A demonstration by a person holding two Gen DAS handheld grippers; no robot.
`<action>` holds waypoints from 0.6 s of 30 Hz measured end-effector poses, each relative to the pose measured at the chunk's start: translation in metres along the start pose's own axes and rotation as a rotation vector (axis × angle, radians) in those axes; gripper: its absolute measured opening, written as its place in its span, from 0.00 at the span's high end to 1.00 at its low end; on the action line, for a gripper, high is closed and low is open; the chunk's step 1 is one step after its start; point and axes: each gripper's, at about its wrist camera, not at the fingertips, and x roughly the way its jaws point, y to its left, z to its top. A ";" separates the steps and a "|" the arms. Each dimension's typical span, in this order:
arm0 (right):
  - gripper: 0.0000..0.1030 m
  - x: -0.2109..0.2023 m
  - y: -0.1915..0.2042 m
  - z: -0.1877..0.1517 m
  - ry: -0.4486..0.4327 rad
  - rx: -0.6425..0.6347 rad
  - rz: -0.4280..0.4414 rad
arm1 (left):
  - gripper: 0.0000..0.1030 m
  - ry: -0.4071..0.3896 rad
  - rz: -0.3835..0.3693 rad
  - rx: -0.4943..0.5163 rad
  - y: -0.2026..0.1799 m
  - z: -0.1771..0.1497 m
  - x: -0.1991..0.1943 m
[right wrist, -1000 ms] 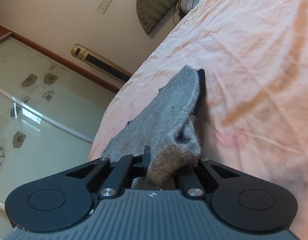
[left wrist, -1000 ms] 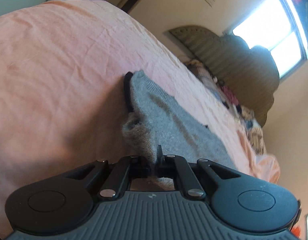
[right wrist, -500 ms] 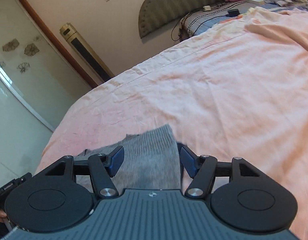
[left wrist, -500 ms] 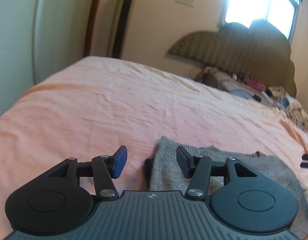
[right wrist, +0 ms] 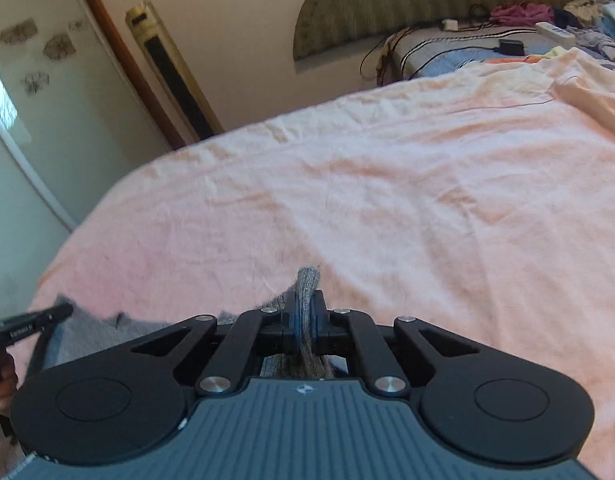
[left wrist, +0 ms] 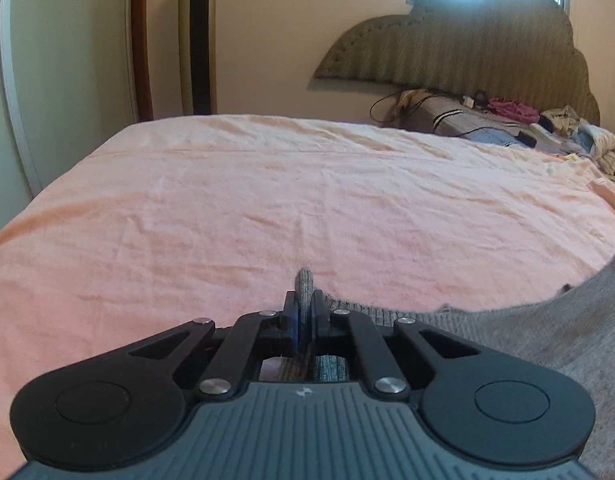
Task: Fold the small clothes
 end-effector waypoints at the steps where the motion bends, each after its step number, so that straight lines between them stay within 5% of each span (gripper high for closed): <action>1: 0.90 0.009 -0.006 -0.004 0.035 0.010 -0.032 | 0.95 0.034 0.028 0.017 -0.001 -0.005 0.009; 4: 0.89 0.015 -0.004 -0.021 0.038 -0.018 -0.072 | 0.93 0.004 0.072 0.050 -0.007 -0.017 0.008; 5: 0.83 0.012 -0.001 -0.022 0.041 -0.003 -0.078 | 0.90 0.002 0.073 0.039 -0.007 -0.017 0.002; 8: 0.46 -0.017 0.014 -0.022 -0.052 -0.023 -0.131 | 0.84 -0.075 0.110 0.015 -0.009 -0.015 -0.033; 9: 0.46 -0.030 0.025 -0.025 -0.112 -0.052 -0.134 | 0.80 -0.122 0.099 -0.013 -0.011 -0.017 -0.047; 11: 0.45 -0.035 0.048 -0.031 -0.115 -0.100 -0.076 | 0.37 -0.167 0.034 -0.022 -0.028 -0.021 -0.064; 12: 0.40 -0.028 0.065 -0.036 -0.089 -0.146 -0.059 | 0.29 -0.157 0.012 0.007 -0.042 -0.024 -0.063; 16: 0.36 0.024 0.094 -0.063 0.001 -0.370 -0.239 | 0.28 0.008 0.035 0.144 -0.077 -0.040 -0.025; 18: 0.17 0.025 0.067 -0.070 -0.039 -0.320 -0.230 | 0.24 -0.030 0.032 0.136 -0.059 -0.053 -0.017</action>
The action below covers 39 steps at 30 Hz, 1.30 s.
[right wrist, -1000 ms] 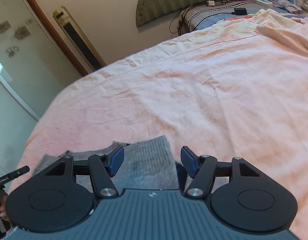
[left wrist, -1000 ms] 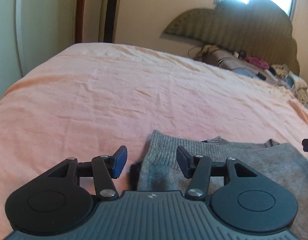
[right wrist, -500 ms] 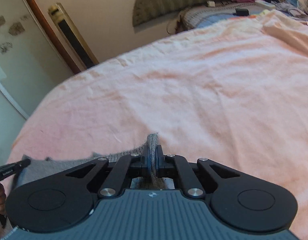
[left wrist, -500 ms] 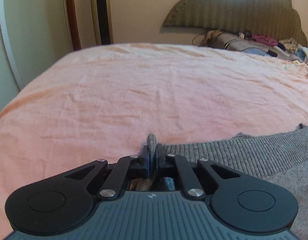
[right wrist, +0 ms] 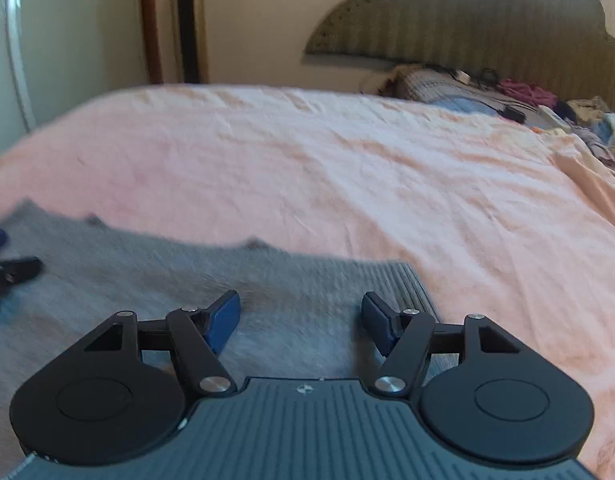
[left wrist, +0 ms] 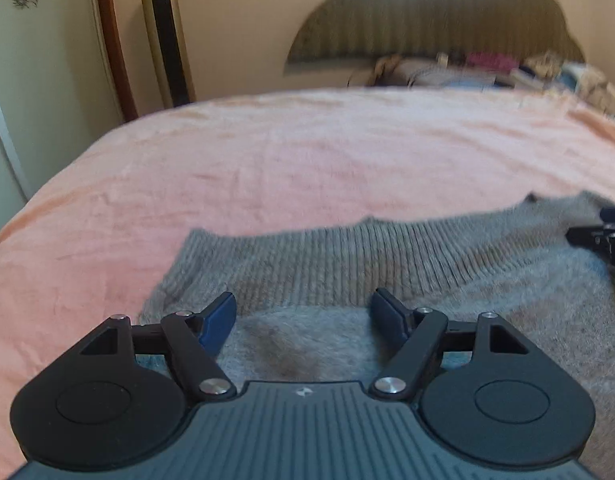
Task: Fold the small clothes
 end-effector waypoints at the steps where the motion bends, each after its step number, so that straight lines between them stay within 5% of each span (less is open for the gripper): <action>1: 0.17 -0.003 -0.014 0.001 -0.007 0.066 0.009 | 0.24 0.004 -0.023 -0.031 0.012 -0.001 0.001; 4: 0.17 -0.001 -0.021 0.001 -0.004 0.072 -0.020 | 0.18 0.015 -0.017 -0.054 0.022 -0.001 0.004; 8: 0.17 -0.009 -0.006 0.004 0.017 0.031 -0.083 | 0.19 -0.008 0.089 -0.007 0.004 -0.001 -0.017; 10: 0.16 -0.041 0.001 0.001 -0.022 0.061 -0.073 | 0.18 -0.037 0.045 -0.009 -0.003 -0.007 -0.050; 13: 0.04 -0.073 0.020 -0.016 -0.047 0.040 0.058 | 0.18 -0.040 -0.051 -0.008 -0.017 -0.023 -0.083; 16: 0.03 -0.060 0.038 -0.044 0.053 -0.068 0.010 | 0.17 -0.001 -0.048 0.023 -0.025 -0.048 -0.077; 18: 0.00 -0.065 0.018 -0.058 -0.016 -0.017 0.081 | 0.16 -0.037 -0.083 -0.023 -0.009 -0.057 -0.076; 25: 0.04 -0.086 0.029 -0.046 0.015 -0.026 -0.004 | 0.14 -0.031 -0.058 -0.033 -0.004 -0.057 -0.073; 28: 0.02 -0.107 0.051 -0.041 -0.052 -0.048 0.090 | 0.14 -0.032 -0.054 -0.042 -0.004 -0.058 -0.074; 31: 0.00 -0.093 0.068 -0.045 0.007 -0.107 0.101 | 0.14 -0.032 -0.056 -0.042 -0.004 -0.058 -0.074; 39: 0.00 -0.093 0.028 -0.074 0.005 -0.117 0.073 | 0.14 -0.035 -0.055 -0.044 -0.003 -0.059 -0.075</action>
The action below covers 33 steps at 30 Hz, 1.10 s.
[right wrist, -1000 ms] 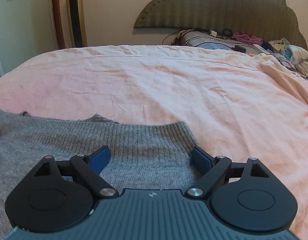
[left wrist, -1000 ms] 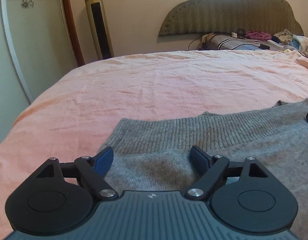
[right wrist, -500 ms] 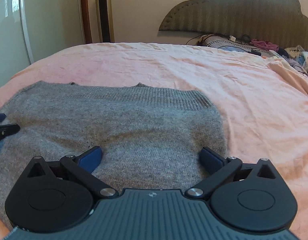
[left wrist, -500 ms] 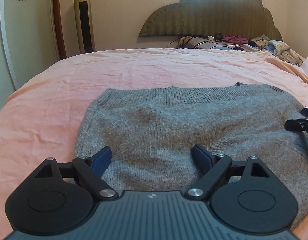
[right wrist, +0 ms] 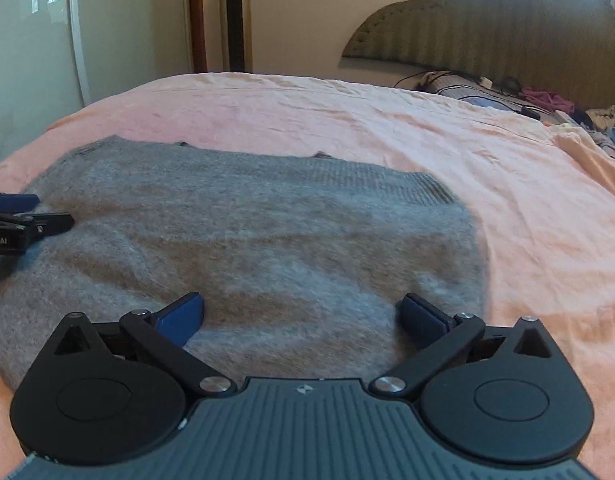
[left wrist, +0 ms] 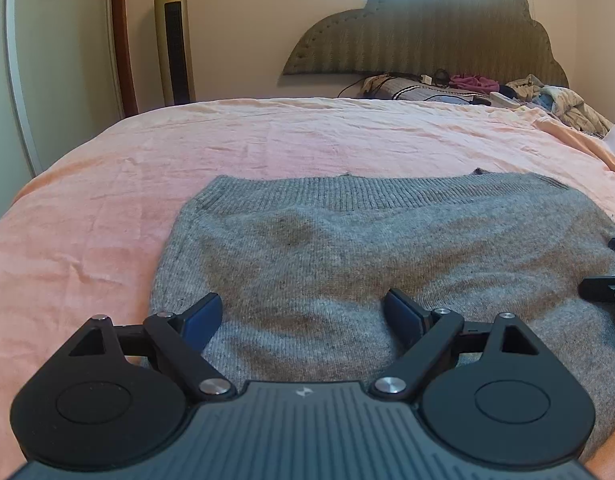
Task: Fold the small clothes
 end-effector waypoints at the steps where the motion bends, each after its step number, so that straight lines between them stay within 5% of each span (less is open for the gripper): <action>1: 0.00 -0.004 0.001 0.001 0.003 -0.002 -0.016 | 0.14 0.000 0.001 0.000 0.001 0.000 0.000; 3: 0.00 -0.013 0.013 0.006 0.017 0.002 -0.086 | 0.14 -0.001 0.007 0.002 0.000 0.000 -0.001; 6: 0.00 -0.028 0.030 0.004 -0.012 -0.004 -0.007 | 0.14 0.003 0.049 -0.020 -0.004 0.001 -0.013; 9: 0.00 -0.021 0.034 -0.010 0.048 -0.014 -0.002 | 0.14 0.013 -0.004 -0.083 -0.004 -0.003 -0.040; 11: 0.00 -0.023 0.030 -0.025 -0.017 -0.008 0.014 | 0.14 0.031 -0.025 -0.113 -0.003 -0.011 -0.052; 13: 0.00 -0.024 0.029 -0.025 -0.019 0.005 0.016 | 0.13 0.090 -0.013 -0.092 -0.002 -0.026 -0.047; 15: 0.00 -0.022 0.031 -0.025 -0.017 -0.002 0.011 | 0.12 0.033 -0.005 -0.021 -0.005 -0.037 -0.049; 19: 0.01 -0.036 0.018 -0.019 0.001 0.070 0.000 | 0.13 0.074 0.043 -0.070 -0.002 -0.026 -0.063; 21: 0.02 -0.063 -0.007 -0.022 -0.020 0.262 0.063 | 0.13 0.063 0.024 -0.181 0.012 -0.029 -0.086; 24: 0.00 -0.107 -0.054 -0.049 -0.049 0.592 0.179 | 0.13 0.060 -0.031 -0.463 0.048 -0.050 -0.119; 27: 0.00 -0.121 -0.084 -0.083 0.016 0.845 0.243 | 0.13 0.127 -0.152 -0.805 0.082 -0.081 -0.125; 33: 0.00 -0.091 -0.074 -0.083 0.023 0.862 0.250 | 0.14 0.069 -0.335 -1.023 0.091 -0.083 -0.090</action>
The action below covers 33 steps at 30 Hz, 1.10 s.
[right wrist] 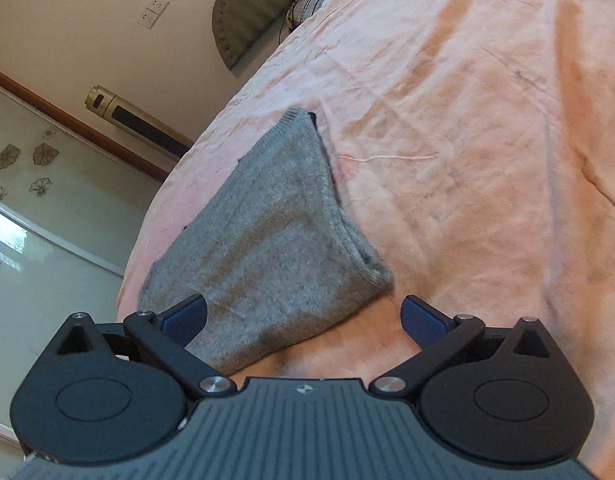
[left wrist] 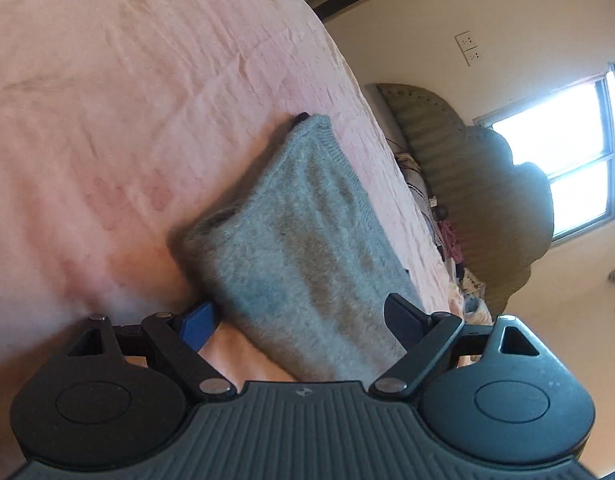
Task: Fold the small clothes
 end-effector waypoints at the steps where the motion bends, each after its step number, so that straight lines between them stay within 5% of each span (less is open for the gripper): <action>1: 0.00 0.008 0.003 0.001 -0.010 -0.004 0.001 | 0.15 -0.017 0.013 0.002 -0.005 0.001 0.006; 2: 0.08 0.015 0.007 0.006 -0.020 -0.015 -0.002 | 0.27 -0.023 0.035 0.009 -0.010 0.004 0.013; 3: 0.35 0.021 0.008 0.009 -0.013 -0.017 -0.014 | 0.40 -0.015 0.073 0.020 -0.014 0.006 0.020; 4: 0.55 0.028 0.008 0.012 0.014 -0.007 -0.025 | 0.73 0.001 0.122 0.029 -0.015 0.008 0.026; 5: 0.86 0.033 0.004 0.015 0.044 0.011 -0.034 | 0.93 0.018 0.159 0.033 -0.014 0.009 0.030; 13: 0.88 -0.013 0.011 0.015 0.025 -0.057 0.063 | 0.96 -0.029 0.109 0.170 -0.030 0.008 -0.024; 18: 0.87 -0.004 -0.022 0.005 0.088 -0.013 -0.018 | 0.94 0.042 0.200 0.176 0.000 0.000 -0.013; 19: 0.80 -0.006 -0.025 0.005 0.079 0.020 0.011 | 0.91 0.037 0.186 0.149 0.001 -0.001 -0.015; 21: 0.36 -0.019 -0.018 0.006 0.022 0.023 0.034 | 0.73 0.043 0.165 0.105 -0.001 0.001 -0.016; 23: 0.08 -0.032 -0.007 0.010 -0.087 -0.028 0.012 | 0.29 0.022 0.105 0.098 -0.005 -0.002 -0.016; 26: 0.11 -0.037 0.007 0.023 -0.115 -0.089 0.014 | 0.21 -0.013 0.171 0.180 -0.026 -0.013 -0.006; 28: 0.11 -0.035 0.015 0.030 -0.110 -0.115 0.052 | 0.22 -0.044 0.229 0.229 -0.037 -0.019 0.001; 29: 0.11 -0.032 0.020 0.032 -0.100 -0.127 0.068 | 0.34 -0.064 0.259 0.239 -0.041 -0.021 0.004; 30: 0.11 -0.029 0.026 0.033 -0.090 -0.138 0.085 | 0.54 -0.073 0.288 0.246 -0.045 -0.021 0.007; 31: 0.11 -0.026 0.031 0.034 -0.080 -0.149 0.103 | 0.96 -0.058 0.329 0.250 -0.047 -0.019 0.014; 33: 0.11 -0.020 0.040 0.035 -0.054 -0.168 0.150 | 0.95 -0.068 0.366 0.230 -0.052 -0.016 0.018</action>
